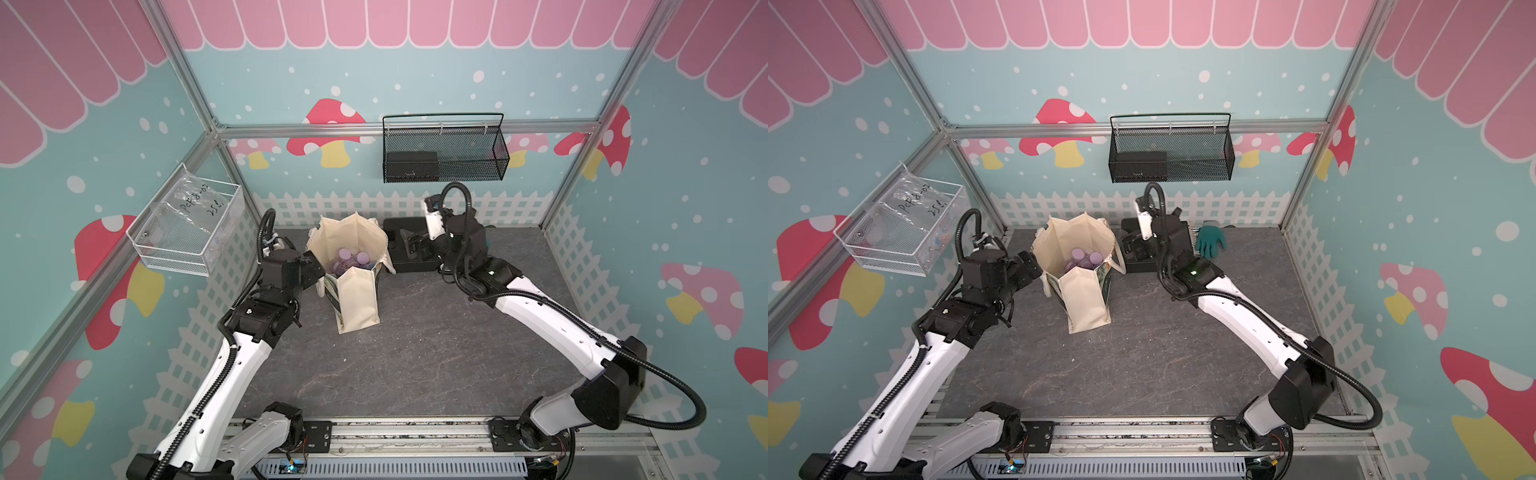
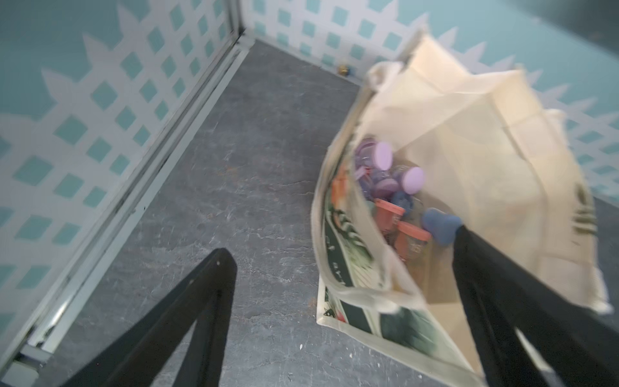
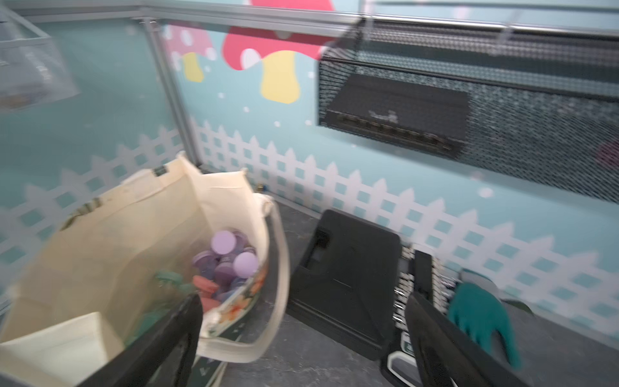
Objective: Put the hourglass into the canvas bag
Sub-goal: Place the hourglass in the canvas bag, then reset both arms
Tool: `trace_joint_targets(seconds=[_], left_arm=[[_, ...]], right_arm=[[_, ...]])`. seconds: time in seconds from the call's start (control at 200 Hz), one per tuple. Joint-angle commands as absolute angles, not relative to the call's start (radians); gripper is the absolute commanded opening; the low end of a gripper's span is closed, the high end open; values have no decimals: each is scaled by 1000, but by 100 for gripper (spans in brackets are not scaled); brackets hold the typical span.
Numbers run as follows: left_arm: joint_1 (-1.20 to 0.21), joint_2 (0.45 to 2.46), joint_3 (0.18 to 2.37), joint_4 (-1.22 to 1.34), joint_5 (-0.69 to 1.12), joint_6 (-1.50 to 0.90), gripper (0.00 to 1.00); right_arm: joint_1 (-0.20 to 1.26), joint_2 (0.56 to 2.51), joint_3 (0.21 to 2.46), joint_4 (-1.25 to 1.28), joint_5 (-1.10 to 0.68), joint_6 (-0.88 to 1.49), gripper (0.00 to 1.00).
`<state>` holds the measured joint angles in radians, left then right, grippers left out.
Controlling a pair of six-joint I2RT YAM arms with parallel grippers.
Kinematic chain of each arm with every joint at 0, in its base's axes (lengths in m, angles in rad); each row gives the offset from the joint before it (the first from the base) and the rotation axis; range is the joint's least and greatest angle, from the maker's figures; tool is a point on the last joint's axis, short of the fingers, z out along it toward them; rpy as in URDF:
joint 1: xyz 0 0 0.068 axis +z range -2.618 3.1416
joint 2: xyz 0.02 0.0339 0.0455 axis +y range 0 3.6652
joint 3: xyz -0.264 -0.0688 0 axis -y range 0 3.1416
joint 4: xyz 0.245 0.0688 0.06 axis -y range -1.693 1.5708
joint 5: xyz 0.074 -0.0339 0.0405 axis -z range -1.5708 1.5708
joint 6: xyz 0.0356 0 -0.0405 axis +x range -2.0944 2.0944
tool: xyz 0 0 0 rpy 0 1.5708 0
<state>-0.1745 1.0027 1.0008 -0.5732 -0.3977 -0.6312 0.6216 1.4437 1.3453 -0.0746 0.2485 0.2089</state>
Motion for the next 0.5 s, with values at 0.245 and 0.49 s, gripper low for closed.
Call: trace_joint_targets(seconds=[0.245,0.49], left_arm=[[23,1086,631,-235,-495,-704,99],[-41,1239,591,125,-587,-429,99]], right_arm=[[359,1246,672,254,629,325,99],[234,1341,484,637,780,203,100]])
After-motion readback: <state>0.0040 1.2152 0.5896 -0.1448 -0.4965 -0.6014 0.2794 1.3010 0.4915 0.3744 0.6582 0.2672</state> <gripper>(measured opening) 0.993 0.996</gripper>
